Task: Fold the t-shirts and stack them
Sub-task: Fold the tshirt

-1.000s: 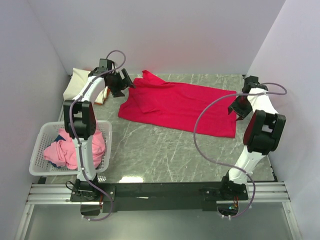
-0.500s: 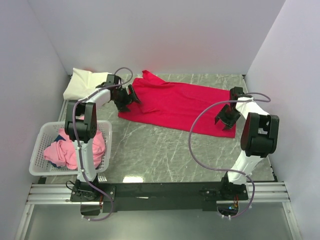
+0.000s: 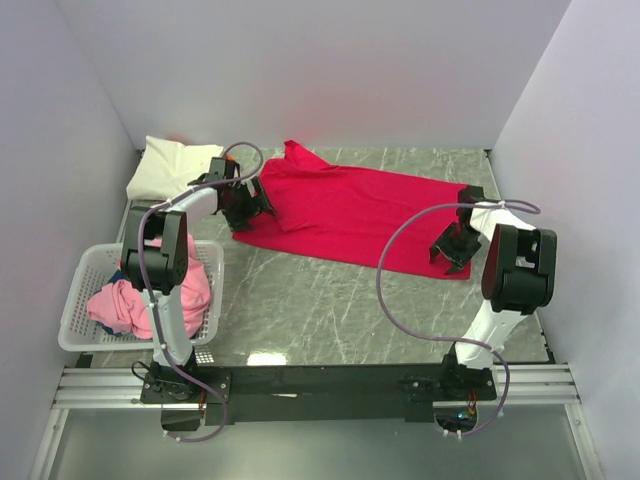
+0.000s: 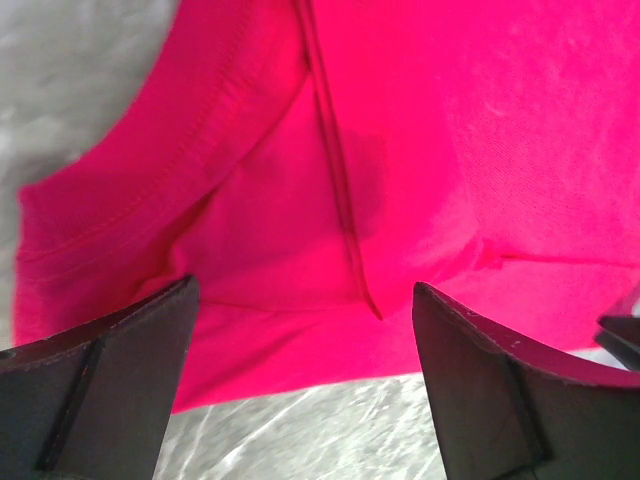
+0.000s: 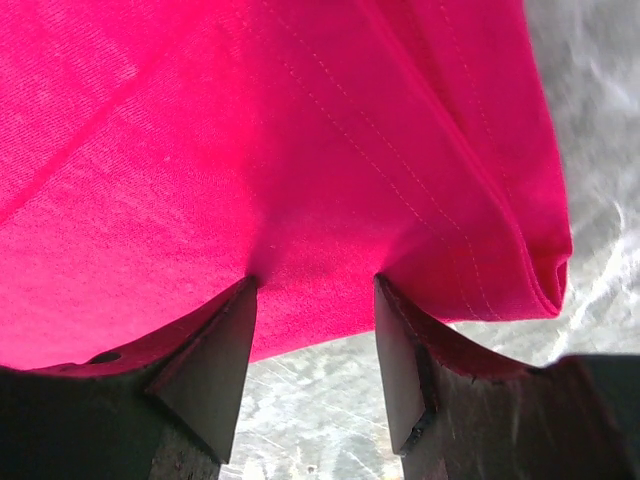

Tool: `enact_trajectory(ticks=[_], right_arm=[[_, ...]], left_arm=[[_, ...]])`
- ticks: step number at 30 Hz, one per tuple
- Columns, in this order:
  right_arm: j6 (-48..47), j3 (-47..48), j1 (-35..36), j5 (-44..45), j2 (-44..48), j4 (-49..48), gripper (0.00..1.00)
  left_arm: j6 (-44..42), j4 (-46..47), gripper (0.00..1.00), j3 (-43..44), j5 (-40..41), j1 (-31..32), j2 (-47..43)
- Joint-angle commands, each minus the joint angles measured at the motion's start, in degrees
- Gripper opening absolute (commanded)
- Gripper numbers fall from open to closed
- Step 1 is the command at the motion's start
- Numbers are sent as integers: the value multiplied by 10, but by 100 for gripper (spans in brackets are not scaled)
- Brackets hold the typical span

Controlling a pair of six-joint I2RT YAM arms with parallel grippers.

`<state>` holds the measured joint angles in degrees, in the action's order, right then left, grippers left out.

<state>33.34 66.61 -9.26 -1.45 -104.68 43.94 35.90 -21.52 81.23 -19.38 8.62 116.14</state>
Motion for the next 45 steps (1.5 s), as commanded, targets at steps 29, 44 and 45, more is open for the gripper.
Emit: enact_trajectory(ticks=[29,44,45], right_arm=[[35,-152,4,-7,196,30,57],[29,-146,9,-20,231,31,57],[27,-150,10,-20,235,31,57]], left_arm=[[-45,-74,90,-141,161,95,-226],[-40,-73,52,-143,139,139,-173],[-40,-74,51,-139,139,141,-166]])
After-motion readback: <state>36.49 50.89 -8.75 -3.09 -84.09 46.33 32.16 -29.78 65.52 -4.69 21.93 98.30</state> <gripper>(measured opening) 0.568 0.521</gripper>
